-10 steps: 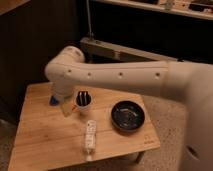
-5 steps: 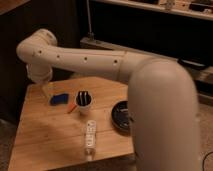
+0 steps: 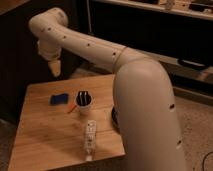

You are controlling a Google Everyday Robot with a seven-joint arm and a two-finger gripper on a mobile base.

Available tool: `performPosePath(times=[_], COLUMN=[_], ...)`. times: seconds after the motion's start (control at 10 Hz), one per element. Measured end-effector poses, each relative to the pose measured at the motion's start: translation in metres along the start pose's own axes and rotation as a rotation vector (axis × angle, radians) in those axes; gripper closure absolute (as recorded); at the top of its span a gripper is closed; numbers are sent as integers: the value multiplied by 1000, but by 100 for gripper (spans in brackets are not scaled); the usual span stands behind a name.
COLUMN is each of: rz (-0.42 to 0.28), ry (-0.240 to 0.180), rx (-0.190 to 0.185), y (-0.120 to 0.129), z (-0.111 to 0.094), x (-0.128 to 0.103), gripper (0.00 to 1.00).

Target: Move the arm in a circular motion

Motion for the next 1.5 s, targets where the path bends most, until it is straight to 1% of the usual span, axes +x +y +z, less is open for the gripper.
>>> performPosePath(times=[0.1,0.2,0.3,0.4,0.5,0.6,0.8,0.9,1.0,1.2,1.3,1.4,1.5], rz=[34,77,131,190,231,287,376,409,469,533,564,587,601], ry=[12,27,45,65,78,94,116,125,138,155,162,170,172], rx=[10,22,35,49,56,64,74,77,81,84,87,86,85], y=[-2,0,7,20,31,50,86,101,130,169,194,221,245], z=[-5,-13,-23,-37,-46,-58,-75,-81,-91,-104,-113,-121,-126], x=[21,49,80,113,132,157,190,201,220,238,243,242,232], gripper=[20,20,20,20,20,20,20,20,20,20,20,20,20])
